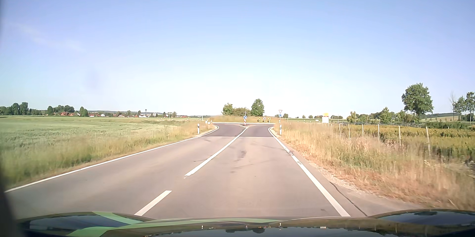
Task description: Follow the waypoints while adhering to traffic rules and regulations
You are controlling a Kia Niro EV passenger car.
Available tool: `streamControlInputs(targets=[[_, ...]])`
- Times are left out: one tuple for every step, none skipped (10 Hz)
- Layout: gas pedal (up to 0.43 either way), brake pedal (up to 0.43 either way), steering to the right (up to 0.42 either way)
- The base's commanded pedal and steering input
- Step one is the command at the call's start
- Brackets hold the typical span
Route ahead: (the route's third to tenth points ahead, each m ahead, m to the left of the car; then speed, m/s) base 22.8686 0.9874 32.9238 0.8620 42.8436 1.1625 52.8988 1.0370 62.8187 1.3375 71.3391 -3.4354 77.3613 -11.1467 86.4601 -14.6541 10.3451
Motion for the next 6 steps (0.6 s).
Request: streamControlInputs(targets=[[0.039,0.0,-0.007],[0.059,0.0,-0.006],[0.087,0.0,-0.006],[0.098,0.0,-0.006],[0.11,0.0,-0.007],[0.13,0.0,-0.007]])
